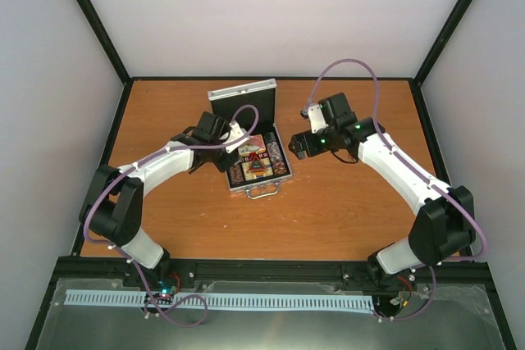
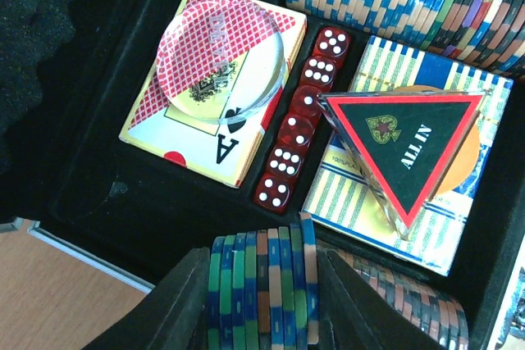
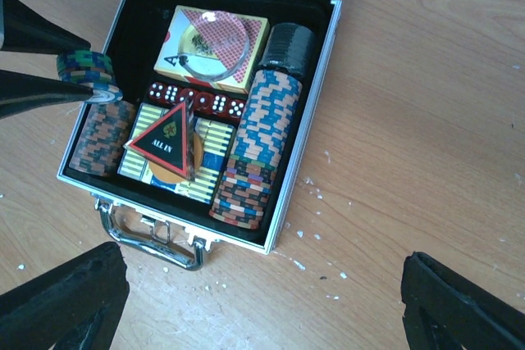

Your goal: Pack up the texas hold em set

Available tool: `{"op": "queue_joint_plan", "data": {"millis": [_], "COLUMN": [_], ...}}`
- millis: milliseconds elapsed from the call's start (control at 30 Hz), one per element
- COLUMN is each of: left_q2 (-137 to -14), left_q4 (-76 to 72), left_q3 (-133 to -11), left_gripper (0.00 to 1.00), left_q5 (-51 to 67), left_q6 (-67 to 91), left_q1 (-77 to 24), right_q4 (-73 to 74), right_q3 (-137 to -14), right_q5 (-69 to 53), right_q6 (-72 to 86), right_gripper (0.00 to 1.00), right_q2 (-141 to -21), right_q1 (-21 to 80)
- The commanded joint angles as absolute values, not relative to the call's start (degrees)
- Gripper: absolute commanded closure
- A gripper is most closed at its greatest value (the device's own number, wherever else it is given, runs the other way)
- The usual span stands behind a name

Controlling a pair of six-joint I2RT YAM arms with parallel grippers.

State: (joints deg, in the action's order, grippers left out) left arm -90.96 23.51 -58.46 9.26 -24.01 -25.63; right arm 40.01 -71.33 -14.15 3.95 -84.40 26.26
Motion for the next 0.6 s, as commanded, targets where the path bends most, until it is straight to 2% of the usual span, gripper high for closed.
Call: {"op": "queue_joint_plan", "data": {"millis": [0,200,567], "left_q2": [-91.1,-88.2,-89.6], "left_q4": [20.4,17.6,17.7], "left_q3": [-57.3,-56.0,-56.6], "left_gripper": [0.87,0.89,0.88], "left_q5": [8.4,3.8,6.0], "left_q6": [-27.0,-27.1,-27.0], "left_q1": [-26.2,-26.2,-26.2], "right_q4": [38.8,38.5,38.3], "right_q3": [-70.3,-69.6,-69.4], "right_q5": [-14.7,-15.2,-16.0], "right_q6": [4.5,4.8,5.6], "right_gripper": [0.1,0.09,0.09], "right_q2": [-82.4,-82.1,-82.1], "right_q1": [25.6,25.6,25.6]}}
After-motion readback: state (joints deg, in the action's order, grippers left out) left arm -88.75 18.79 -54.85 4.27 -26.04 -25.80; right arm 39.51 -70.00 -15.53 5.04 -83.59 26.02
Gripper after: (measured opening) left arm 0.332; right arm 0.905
